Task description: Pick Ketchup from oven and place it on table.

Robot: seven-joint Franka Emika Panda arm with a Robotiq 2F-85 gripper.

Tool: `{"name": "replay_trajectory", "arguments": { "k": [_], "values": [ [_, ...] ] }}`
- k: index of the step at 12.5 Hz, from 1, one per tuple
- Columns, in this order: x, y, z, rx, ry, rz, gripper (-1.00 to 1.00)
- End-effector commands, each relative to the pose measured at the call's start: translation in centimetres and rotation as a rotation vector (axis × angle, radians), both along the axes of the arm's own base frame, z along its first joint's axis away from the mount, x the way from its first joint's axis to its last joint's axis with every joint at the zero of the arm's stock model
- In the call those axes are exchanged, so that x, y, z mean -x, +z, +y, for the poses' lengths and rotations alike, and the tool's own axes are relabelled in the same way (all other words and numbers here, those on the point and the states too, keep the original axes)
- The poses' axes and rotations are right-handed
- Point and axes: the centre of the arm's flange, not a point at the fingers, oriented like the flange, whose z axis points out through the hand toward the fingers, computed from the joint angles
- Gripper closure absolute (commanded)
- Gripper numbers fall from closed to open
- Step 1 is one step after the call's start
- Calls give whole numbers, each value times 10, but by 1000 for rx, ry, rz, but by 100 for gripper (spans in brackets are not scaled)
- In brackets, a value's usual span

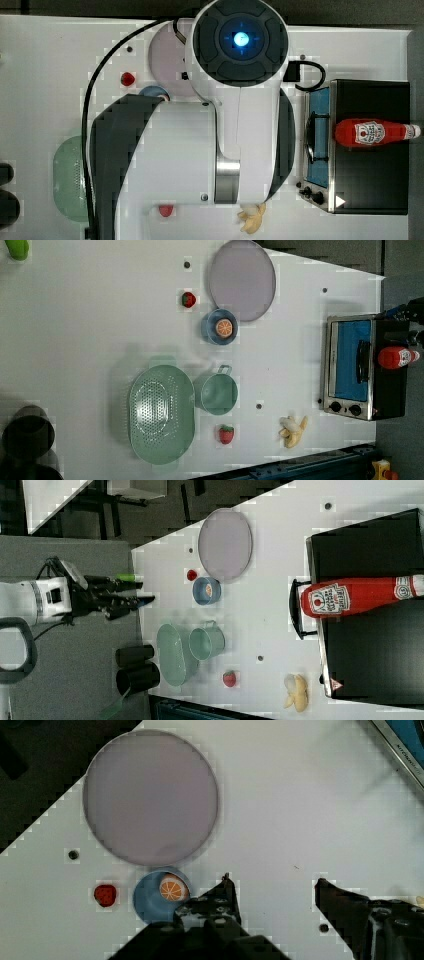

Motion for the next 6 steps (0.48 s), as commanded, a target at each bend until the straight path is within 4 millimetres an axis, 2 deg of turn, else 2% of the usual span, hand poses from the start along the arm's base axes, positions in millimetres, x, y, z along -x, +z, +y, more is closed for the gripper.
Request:
{"name": "replay_trajectory", "arguments": {
  "k": [1, 3, 6],
  "values": [
    [118, 63, -37, -5, -96, 54, -58],
    [118, 63, -40, -6, -101, 52, -99],
    [116, 62, -67, -20, -153, 31, -100]
  ]
}}
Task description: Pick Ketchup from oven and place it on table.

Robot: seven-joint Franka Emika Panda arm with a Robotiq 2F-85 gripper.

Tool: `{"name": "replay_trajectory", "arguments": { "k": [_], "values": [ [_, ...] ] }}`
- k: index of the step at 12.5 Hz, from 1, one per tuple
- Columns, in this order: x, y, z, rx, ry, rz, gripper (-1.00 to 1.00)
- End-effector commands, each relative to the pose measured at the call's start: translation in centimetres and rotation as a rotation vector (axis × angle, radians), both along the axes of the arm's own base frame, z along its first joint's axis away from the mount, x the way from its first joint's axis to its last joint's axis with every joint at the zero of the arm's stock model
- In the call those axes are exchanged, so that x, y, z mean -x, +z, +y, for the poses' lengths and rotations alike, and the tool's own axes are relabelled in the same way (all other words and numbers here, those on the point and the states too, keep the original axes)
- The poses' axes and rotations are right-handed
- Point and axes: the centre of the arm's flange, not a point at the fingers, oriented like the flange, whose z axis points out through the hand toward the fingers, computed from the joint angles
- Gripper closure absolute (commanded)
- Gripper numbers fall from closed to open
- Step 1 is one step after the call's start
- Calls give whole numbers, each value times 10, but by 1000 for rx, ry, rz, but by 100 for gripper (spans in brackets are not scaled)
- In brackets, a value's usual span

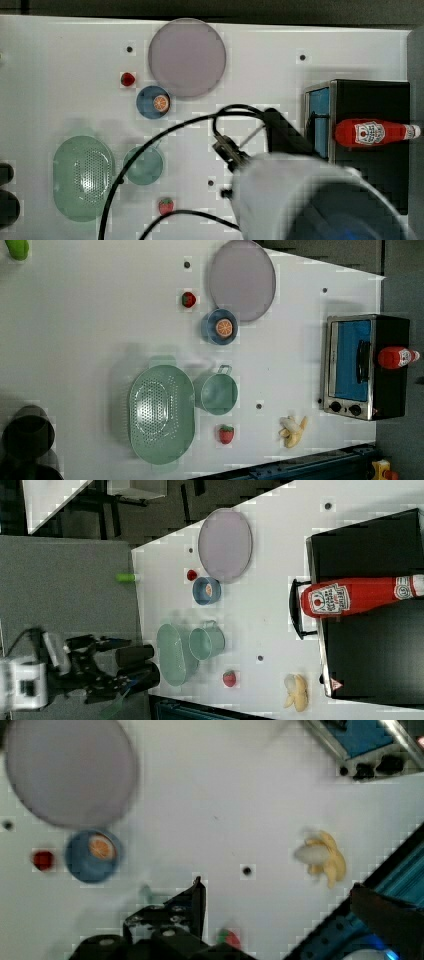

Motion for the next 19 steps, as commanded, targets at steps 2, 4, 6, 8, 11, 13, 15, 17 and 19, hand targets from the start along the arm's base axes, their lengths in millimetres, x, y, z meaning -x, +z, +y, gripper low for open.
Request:
{"name": "replay_trajectory", "arguments": {
  "k": [2, 4, 6, 8, 11, 13, 15, 17, 19],
  "values": [
    [-19, -18, -49, -27, -118, -17, -100],
    [-22, -24, -91, -35, -197, -59, -100],
    [-27, -37, -137, -35, -281, -95, -100],
    [-29, -56, -179, -29, -352, -108, -100],
    [-32, -88, -233, -5, -452, -111, -100],
    [-37, -111, -264, 29, -505, -121, -100],
    [-42, -138, -288, 64, -544, -113, -100],
    [-49, -164, -306, 96, -573, -100, -100],
    [-55, -188, -321, 64, -636, -111, -100]
  ]
}}
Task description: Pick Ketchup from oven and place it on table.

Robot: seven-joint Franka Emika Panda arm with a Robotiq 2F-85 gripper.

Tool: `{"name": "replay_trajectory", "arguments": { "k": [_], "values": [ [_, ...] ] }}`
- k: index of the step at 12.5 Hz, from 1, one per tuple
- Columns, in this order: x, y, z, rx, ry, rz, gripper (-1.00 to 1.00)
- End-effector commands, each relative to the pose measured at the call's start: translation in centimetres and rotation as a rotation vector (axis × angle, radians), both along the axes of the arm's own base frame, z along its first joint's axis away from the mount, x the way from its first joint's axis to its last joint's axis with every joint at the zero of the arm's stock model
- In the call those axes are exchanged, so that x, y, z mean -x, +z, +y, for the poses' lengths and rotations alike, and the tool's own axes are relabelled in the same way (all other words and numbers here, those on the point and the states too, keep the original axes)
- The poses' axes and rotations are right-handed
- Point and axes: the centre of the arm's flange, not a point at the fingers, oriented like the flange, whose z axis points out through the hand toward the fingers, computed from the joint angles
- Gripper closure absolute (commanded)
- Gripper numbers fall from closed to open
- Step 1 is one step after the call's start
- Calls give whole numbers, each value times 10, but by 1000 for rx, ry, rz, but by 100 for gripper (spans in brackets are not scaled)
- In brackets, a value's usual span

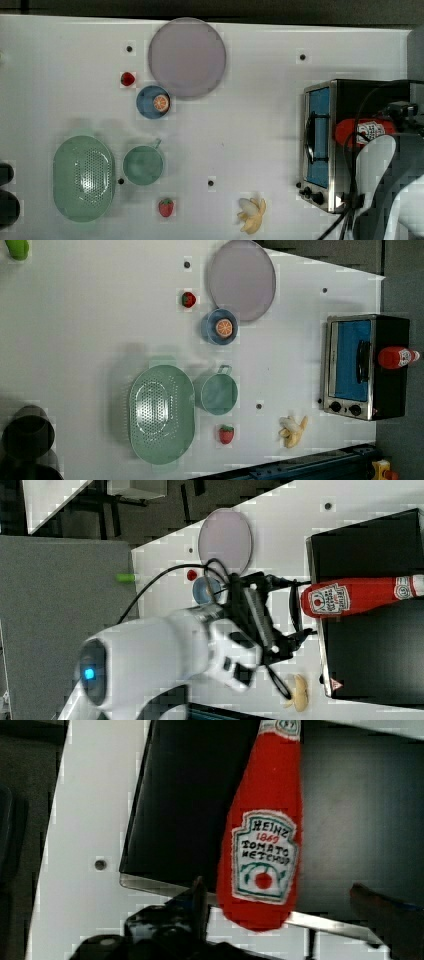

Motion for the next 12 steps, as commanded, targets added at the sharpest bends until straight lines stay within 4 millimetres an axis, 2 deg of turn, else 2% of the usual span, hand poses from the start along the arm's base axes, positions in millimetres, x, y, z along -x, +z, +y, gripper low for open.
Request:
{"name": "replay_trajectory", "arguments": {
  "k": [1, 5, 10, 11, 12],
  "values": [
    [-7, -30, -25, -25, -97, -14, -100],
    [-7, -77, -40, -70, -164, 29, -100],
    [-10, -98, -42, -90, -187, 41, -100],
    [-9, -101, -44, -90, -192, 46, -92],
    [-9, -106, -44, -90, -193, 54, -68]
  ]
}}
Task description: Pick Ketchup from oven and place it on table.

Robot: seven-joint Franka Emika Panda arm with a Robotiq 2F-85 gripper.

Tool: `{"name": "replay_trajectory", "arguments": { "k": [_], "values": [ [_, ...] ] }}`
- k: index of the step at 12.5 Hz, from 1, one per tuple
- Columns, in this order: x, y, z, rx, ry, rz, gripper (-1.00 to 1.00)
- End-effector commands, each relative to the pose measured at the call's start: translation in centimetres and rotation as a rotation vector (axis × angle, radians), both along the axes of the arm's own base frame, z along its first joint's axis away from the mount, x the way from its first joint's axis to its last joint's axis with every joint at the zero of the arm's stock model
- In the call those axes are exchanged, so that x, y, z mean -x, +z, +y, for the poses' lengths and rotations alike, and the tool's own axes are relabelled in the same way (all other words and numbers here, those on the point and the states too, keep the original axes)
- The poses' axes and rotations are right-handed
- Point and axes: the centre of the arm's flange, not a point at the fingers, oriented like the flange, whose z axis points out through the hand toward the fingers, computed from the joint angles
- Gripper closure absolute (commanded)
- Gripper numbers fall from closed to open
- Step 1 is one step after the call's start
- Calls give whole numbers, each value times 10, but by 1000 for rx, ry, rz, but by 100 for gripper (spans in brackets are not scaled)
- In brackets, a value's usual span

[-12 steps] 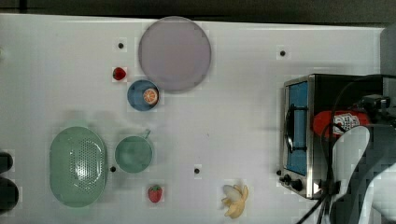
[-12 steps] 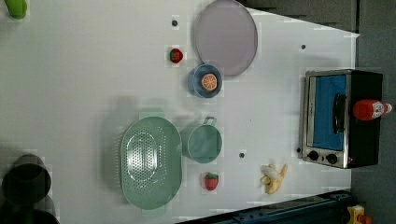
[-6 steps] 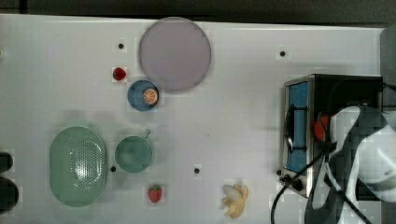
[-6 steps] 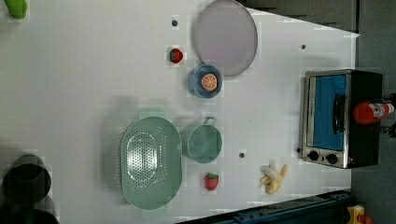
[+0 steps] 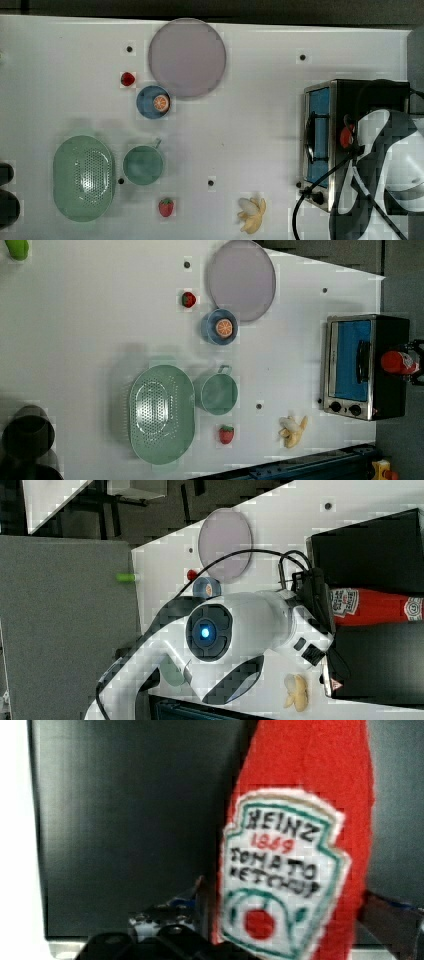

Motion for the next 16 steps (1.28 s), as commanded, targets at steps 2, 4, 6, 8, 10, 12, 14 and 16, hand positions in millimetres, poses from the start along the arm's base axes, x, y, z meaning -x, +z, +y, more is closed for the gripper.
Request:
{"name": "replay_trajectory", "arguments": {
  "k": [2, 4, 6, 8, 10, 12, 14, 16],
  "values": [
    [-4, 8, -10, 35, -18, -21, -27],
    [-7, 11, -8, 39, -12, -26, -27],
    [-13, 24, -9, 52, -2, -41, -27],
    [-27, 54, -3, 87, 59, -65, -27],
    [-43, 95, 14, 115, 163, -79, -27],
    [-54, 139, 47, 105, 246, -70, -27],
    [-62, 176, 94, 58, 339, -57, -27],
    [-68, 200, 150, 4, 439, -48, -27]
  ]
}}
